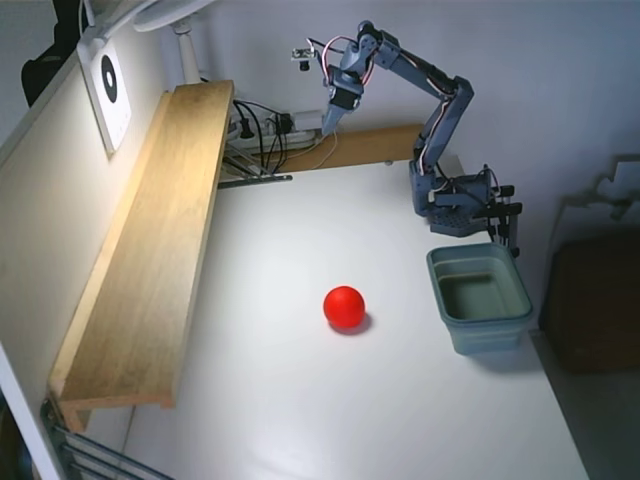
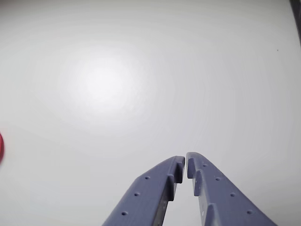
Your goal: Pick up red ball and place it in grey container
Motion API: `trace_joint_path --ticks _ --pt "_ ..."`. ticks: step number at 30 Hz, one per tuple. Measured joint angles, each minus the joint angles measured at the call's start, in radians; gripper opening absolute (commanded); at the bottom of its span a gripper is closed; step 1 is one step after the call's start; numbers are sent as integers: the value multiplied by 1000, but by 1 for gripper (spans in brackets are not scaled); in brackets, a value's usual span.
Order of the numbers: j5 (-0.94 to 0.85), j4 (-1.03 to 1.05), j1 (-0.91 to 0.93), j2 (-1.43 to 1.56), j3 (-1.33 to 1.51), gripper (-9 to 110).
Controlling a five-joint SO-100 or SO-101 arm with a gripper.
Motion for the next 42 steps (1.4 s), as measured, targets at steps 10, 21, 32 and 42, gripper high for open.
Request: trace_joint_path --ticks 10,21,32,42 --pt "0 0 0 0 0 -3" --pt "0 0 0 0 0 38" --pt "0 0 -6 0 0 38" --pt "0 0 -216 0 0 38"
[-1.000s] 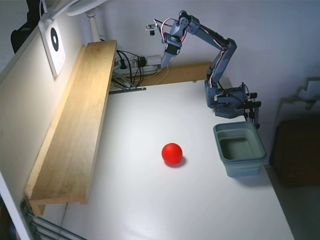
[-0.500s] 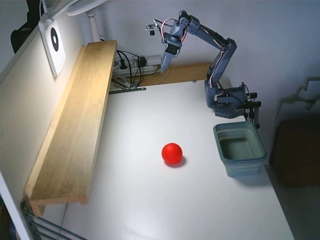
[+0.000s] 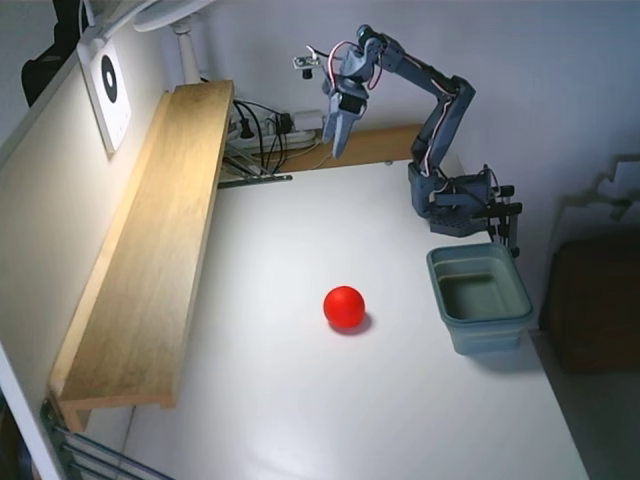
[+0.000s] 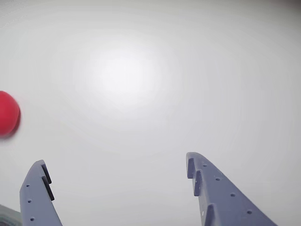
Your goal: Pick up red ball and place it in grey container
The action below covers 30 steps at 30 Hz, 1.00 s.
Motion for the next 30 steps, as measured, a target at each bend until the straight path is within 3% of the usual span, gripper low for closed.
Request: trace_joint_path --ticks 16,30 --pt "-2 0 -448 0 0 38" --pt "-2 0 -500 0 0 38"
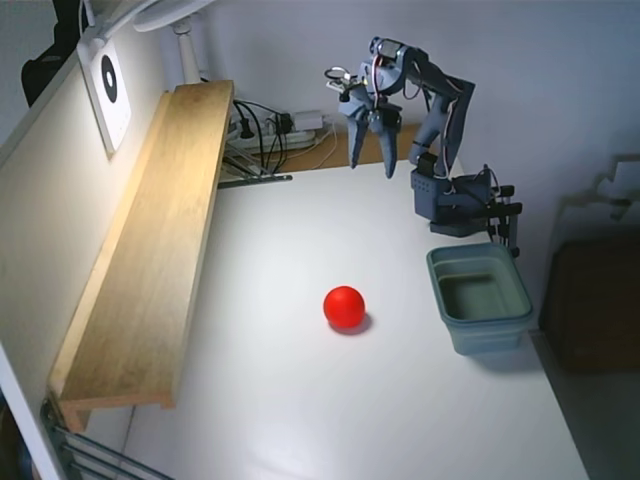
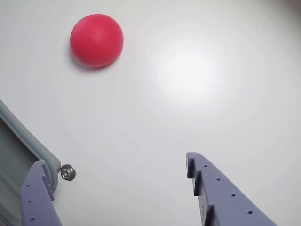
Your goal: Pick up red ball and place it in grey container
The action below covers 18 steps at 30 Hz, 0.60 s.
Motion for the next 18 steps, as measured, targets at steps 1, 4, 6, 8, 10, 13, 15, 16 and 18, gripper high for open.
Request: trace_joint_path --ticks 1,4,6,8,10,13,15,16,18 --pt "0 0 -2 0 0 38" --pt "0 0 -3 0 0 38" --pt "0 0 -2 0 0 38" --pt "0 0 -2 -2 0 38" --pt "0 0 -2 -23 0 38" --pt "0 0 0 -57 0 38" --pt "0 0 0 -87 -2 38" --pt "0 0 -3 -109 -5 38" --pt "0 -11 -3 -133 -14 38"
